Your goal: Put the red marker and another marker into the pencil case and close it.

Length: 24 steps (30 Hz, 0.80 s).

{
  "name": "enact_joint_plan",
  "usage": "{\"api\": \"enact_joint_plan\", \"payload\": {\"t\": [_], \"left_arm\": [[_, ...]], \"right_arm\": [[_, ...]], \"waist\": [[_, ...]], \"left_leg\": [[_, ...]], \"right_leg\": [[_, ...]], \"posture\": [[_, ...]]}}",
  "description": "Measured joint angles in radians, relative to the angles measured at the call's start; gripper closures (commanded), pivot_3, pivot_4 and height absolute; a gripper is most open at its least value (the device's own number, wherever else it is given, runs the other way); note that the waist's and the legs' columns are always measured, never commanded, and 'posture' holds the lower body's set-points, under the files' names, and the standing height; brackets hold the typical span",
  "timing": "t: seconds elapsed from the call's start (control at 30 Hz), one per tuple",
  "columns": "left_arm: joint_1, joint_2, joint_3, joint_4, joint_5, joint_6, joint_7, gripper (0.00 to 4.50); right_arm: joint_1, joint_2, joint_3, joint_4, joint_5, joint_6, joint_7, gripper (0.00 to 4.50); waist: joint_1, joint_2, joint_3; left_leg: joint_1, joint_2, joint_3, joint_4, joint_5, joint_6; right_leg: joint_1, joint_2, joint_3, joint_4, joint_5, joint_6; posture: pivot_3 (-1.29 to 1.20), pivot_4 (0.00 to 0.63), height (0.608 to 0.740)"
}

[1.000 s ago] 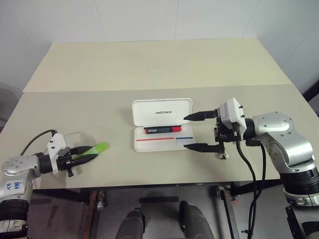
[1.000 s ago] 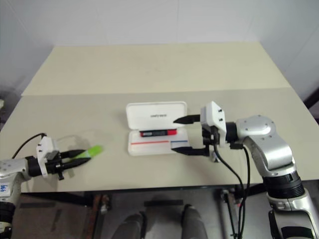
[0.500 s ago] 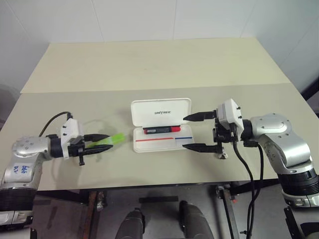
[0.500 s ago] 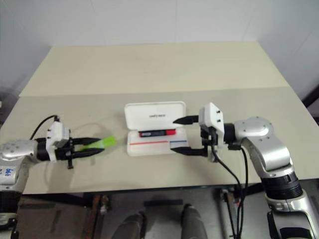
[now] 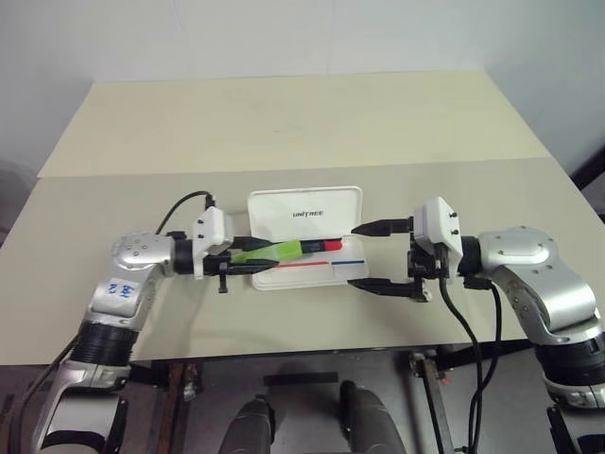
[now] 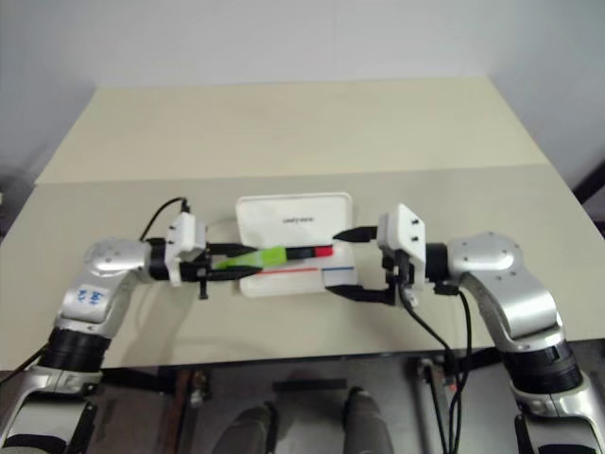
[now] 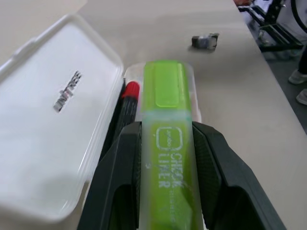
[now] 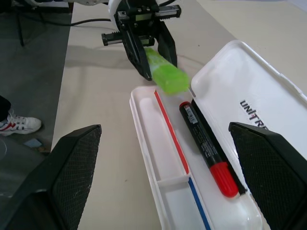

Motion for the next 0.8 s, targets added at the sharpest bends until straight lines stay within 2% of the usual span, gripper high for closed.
{"api": "enact_joint_plan", "payload": {"t": [0.1, 0.23, 0.47, 0.8], "left_arm": [[-0.058, -0.051, -0.041, 0.064, 0.028, -0.004, 0.002, 3.38], [-0.097, -0.081, -0.071, 0.107, 0.051, -0.008, -0.003, 3.38], [-0.106, -0.13, -0.101, 0.127, 0.065, -0.011, -0.016, 3.38], [-0.108, -0.131, -0.133, 0.141, 0.091, -0.002, -0.035, 3.38]], "right_arm": [[0.054, -0.026, -0.035, -0.022, 0.002, 0.002, -0.009, 0.0], [0.104, -0.038, -0.067, -0.053, 0.009, 0.006, -0.024, 0.0], [0.152, -0.044, -0.095, -0.108, 0.022, 0.021, -0.062, 0.0], [0.189, -0.046, -0.117, -0.117, 0.023, 0.022, -0.093, 0.0]], "waist": [[0.018, 0.0, 0.0], [0.018, 0.0, 0.0], [0.022, 0.0, 0.0], [0.021, -0.001, 0.0]], "left_leg": [[0.0, -0.001, 0.0, 0.001, 0.0, 0.0], [0.0, 0.0, 0.0, 0.001, 0.0, 0.0], [0.0, -0.001, 0.0, 0.001, 0.0, 0.0], [0.0, -0.001, 0.0, 0.002, 0.0, 0.0]], "right_leg": [[0.001, 0.0, 0.0, -0.001, 0.001, 0.001], [0.0, 0.0, 0.001, -0.004, 0.001, 0.001], [0.001, 0.0, 0.001, -0.005, 0.001, 0.002], [0.001, 0.0, 0.001, -0.005, 0.001, 0.002]], "posture": [[0.0, 0.15, 0.74], [0.0, 0.15, 0.74], [0.0, 0.15, 0.74], [0.0, 0.15, 0.74]]}}
